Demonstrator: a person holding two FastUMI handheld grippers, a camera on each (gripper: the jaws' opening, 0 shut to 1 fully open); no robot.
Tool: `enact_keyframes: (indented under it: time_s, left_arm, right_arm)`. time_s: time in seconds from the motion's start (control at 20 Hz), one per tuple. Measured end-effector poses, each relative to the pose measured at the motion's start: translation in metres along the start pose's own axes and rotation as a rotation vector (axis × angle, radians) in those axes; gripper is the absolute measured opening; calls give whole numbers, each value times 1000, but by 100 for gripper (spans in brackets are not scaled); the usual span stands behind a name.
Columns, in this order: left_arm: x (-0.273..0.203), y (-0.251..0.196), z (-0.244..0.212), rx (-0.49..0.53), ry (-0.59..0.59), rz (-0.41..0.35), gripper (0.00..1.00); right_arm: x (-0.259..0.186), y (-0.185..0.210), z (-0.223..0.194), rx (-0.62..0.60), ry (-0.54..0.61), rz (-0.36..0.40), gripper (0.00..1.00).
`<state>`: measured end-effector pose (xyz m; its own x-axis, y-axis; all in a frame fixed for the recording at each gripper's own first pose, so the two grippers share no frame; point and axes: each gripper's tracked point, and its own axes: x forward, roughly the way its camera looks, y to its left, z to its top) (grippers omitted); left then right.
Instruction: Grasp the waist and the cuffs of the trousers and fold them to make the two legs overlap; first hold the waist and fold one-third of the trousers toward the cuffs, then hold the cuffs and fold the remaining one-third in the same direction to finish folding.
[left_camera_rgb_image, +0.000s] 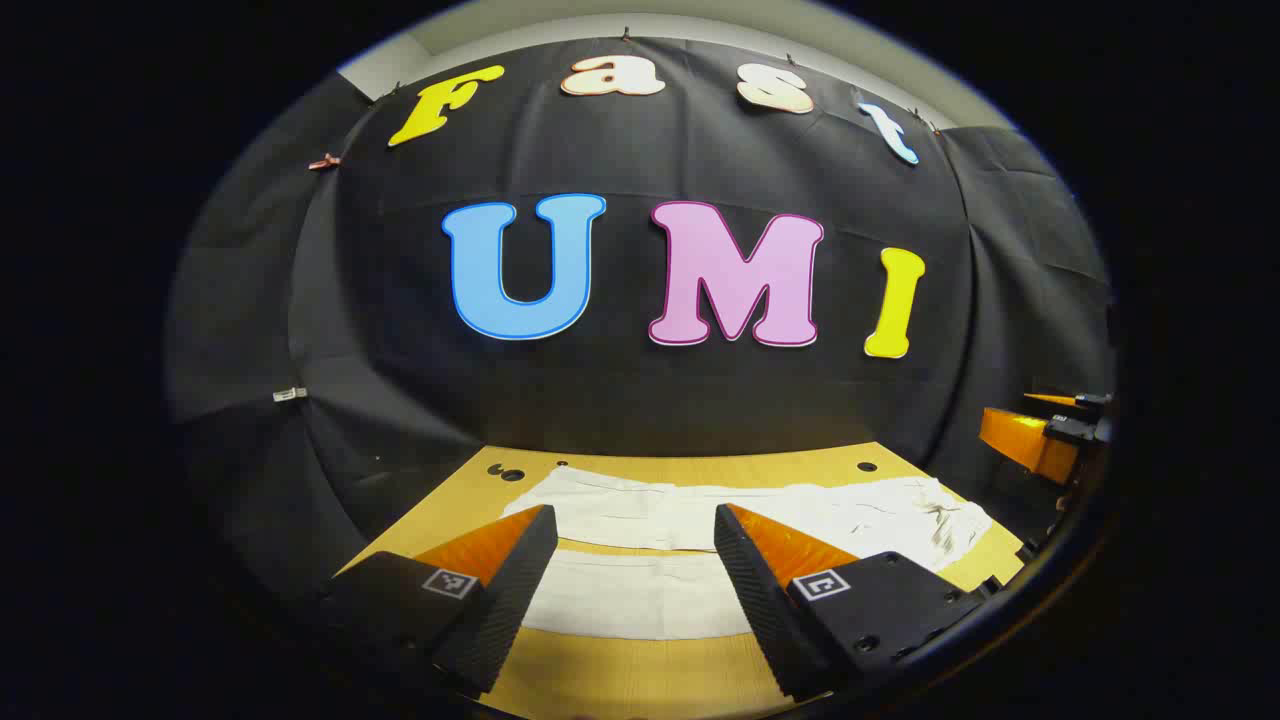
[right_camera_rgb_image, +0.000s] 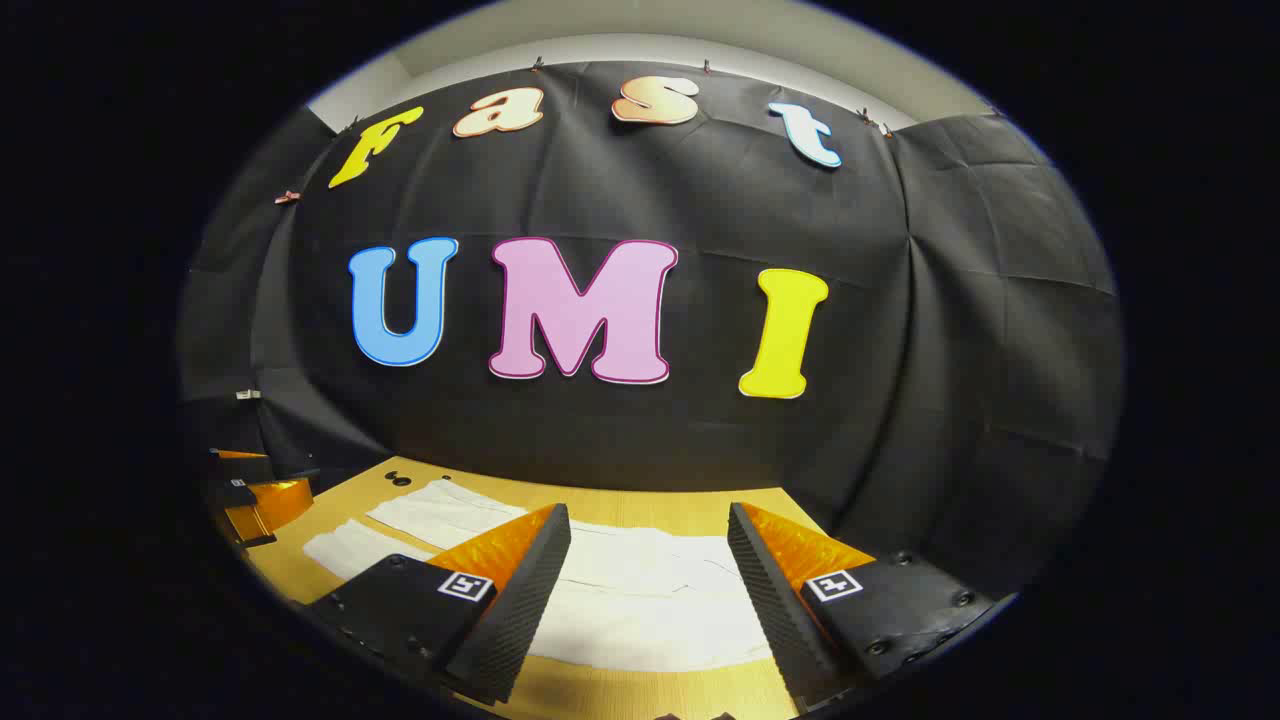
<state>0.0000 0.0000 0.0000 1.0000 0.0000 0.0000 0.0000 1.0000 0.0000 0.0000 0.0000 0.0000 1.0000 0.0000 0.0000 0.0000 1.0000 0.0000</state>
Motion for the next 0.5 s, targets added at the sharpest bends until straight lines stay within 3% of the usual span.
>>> enact_keyframes:
  time_s: [0.5]
  left_arm:
    - [11,0,0,33,3,15,98]
  right_arm:
    - [13,4,-3,-30,5,35,97]
